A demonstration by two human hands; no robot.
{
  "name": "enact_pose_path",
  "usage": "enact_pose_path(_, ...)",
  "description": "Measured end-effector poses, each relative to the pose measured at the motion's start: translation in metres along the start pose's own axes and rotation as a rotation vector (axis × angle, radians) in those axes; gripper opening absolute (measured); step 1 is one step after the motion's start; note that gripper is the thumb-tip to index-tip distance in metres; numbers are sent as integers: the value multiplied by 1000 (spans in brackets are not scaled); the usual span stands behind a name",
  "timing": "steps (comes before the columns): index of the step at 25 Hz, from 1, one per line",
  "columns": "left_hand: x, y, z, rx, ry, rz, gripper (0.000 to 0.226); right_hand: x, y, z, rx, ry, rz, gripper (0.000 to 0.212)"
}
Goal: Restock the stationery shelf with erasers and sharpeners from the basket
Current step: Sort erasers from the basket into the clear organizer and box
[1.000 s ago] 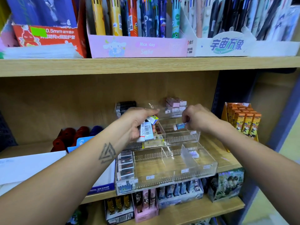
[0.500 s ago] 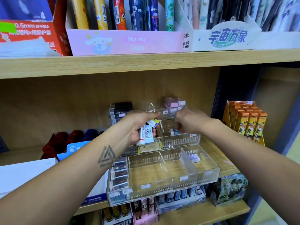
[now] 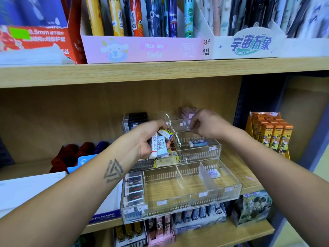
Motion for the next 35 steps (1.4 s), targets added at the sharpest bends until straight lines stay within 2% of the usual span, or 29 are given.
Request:
enact_pose_path(3, -1, -6, -3, 21, 4, -22, 12, 8, -21, -28, 22, 613, -56, 14)
enact_pose_path(4, -2, -8, -5, 36, 14, -34, 13, 11, -28, -35, 13, 774, -95, 18)
enact_pose_path(7, -6, -15, -6, 105, 32, -49, 5, 16, -43, -45, -57, 953, -126, 31)
enact_pose_path(10, -12, -18, -7, 155, 25, -48, 5, 16, -46, -51, -149, 770, -39, 38)
enact_pose_path(14, -17, -23, -8, 106, 21, -54, 20, 16, -42, -52, -124, 581, 79, 28)
enact_pose_path(17, -20, -26, -5, 81, 11, -18, 12, 3, -34, -30, -100, 235, 160, 26)
enact_pose_path(19, -21, -24, -3, 80, -2, 15, 11, -6, -28, -15, -93, -25, 117, 24)
enact_pose_path(21, -19, -23, -2, 77, 5, 28, 8, -2, -21, -9, -109, -159, -33, 18)
enact_pose_path(24, -15, -13, -2, 76, 30, 43, 5, 20, -5, -11, -144, -185, -180, 16)
enact_pose_path(29, -11, -13, 0, 83, 46, 25, 12, 33, 2, -14, -158, -243, -230, 15)
enact_pose_path(35, -12, -9, -1, 78, 44, 21, 16, 41, 11, -9, -143, -325, -151, 7)
Point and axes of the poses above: each hand's wrist, its own y-axis towards the middle knuckle, its own x-axis out of the palm, z = x × y, the point moved 3 cm from there along y, towards the middle knuckle, and after that the axes turned 3 degrees about -x, right-handed, at the moved point
